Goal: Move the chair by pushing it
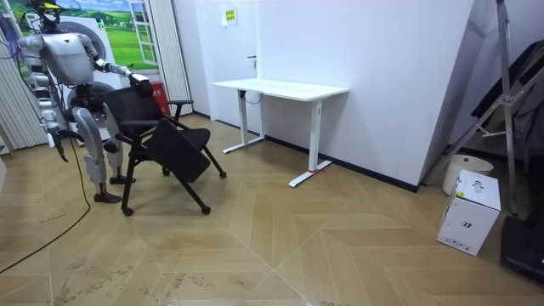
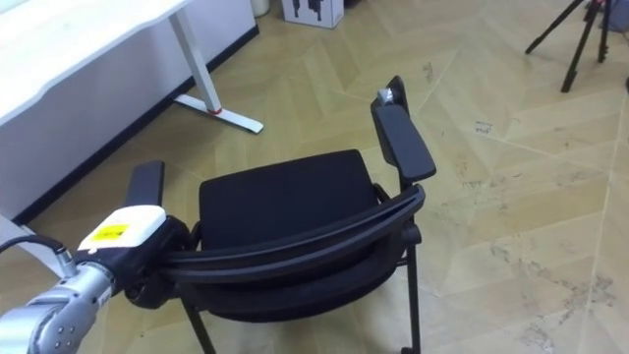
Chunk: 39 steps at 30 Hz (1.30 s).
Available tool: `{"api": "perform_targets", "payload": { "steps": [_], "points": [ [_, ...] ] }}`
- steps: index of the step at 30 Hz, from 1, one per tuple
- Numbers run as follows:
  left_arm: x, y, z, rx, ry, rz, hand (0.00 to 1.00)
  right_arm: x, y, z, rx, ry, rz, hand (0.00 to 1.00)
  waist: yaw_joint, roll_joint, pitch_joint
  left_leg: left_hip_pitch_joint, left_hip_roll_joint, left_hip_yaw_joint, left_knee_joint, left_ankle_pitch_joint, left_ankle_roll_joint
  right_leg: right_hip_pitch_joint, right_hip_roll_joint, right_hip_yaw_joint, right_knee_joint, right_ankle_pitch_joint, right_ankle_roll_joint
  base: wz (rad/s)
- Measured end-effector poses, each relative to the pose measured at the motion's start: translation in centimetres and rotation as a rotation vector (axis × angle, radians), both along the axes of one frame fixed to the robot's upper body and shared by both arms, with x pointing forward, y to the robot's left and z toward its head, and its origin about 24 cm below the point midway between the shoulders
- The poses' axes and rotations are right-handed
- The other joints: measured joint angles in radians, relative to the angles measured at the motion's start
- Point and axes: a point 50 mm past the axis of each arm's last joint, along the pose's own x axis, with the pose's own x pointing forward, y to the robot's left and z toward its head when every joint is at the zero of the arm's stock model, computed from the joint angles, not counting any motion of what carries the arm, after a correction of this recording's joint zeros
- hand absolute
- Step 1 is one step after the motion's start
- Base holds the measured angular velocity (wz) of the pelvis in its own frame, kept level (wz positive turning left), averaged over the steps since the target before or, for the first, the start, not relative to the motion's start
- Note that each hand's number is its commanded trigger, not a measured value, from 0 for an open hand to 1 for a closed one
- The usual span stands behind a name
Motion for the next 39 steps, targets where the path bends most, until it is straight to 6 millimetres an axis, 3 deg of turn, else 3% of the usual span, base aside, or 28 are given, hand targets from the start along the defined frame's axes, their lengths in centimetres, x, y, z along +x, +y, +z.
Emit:
{"api": "perform_targets", "payload": {
  "steps": [2,9,12,17,22,28,34,39],
  "points": [
    [-0.1,0.0,0.0,0.000,-0.002,0.000,1.00,0.1,-0.1,0.1,-0.012,0.002,0.021,0.00,0.001,0.000,0.0001,-0.002,0.000,0.000,-0.001,0.000,0.000,-0.001,0.000,-0.001,0.000,0.000,0.000,0.00],
    [-0.2,0.1,0.2,-0.001,-0.038,-0.003,1.00,3.4,-1.8,1.5,-0.293,0.026,0.326,0.00,0.015,-0.010,-0.0036,-0.017,-0.004,0.014,0.002,0.000,0.001,-0.030,-0.001,0.015,0.019,-0.001,0.002,-0.06],
    [-0.2,0.2,0.4,0.005,-0.052,-0.006,1.00,5.1,-2.6,2.7,-0.442,0.009,0.423,0.00,0.021,-0.029,-0.0025,-0.023,-0.005,0.015,0.011,0.000,0.001,-0.032,-0.003,0.013,0.019,-0.002,0.003,0.00],
    [-0.2,0.4,0.7,0.011,-0.081,-0.010,1.00,7.6,-3.5,5.0,-0.714,-0.063,0.563,0.00,0.027,-0.061,-0.0080,-0.029,-0.004,0.015,0.012,0.000,0.001,-0.037,-0.002,0.013,0.021,-0.003,0.004,0.00],
    [-0.4,0.4,0.7,0.013,-0.095,-0.014,1.00,10.7,-3.1,7.8,-0.958,-0.169,0.728,0.00,0.038,-0.058,-0.0115,-0.031,-0.002,0.034,0.009,0.000,0.001,-0.046,0.003,0.028,0.024,0.004,0.002,-0.08],
    [-0.3,0.5,0.9,0.010,-0.102,-0.017,1.00,13.9,-1.2,11.8,-1.134,-0.395,0.782,0.00,0.054,-0.060,-0.0104,-0.036,-0.005,0.057,0.010,0.000,0.001,-0.067,0.002,0.048,0.036,0.004,0.004,-0.11],
    [-0.3,0.6,0.9,0.011,-0.104,-0.016,1.00,15.1,-0.3,15.2,-1.283,-0.534,0.797,0.00,0.056,-0.060,-0.0109,-0.039,-0.005,0.060,0.013,0.000,0.001,-0.071,0.002,0.051,0.044,0.003,0.005,0.00],
    [-0.3,0.7,0.9,0.010,-0.102,-0.013,1.00,15.7,0.2,16.5,-1.318,-0.598,0.782,0.00,0.058,-0.064,-0.0093,-0.033,-0.005,0.069,0.013,0.000,0.001,-0.071,0.002,0.056,0.049,0.003,0.005,-0.03]
  ]
}}
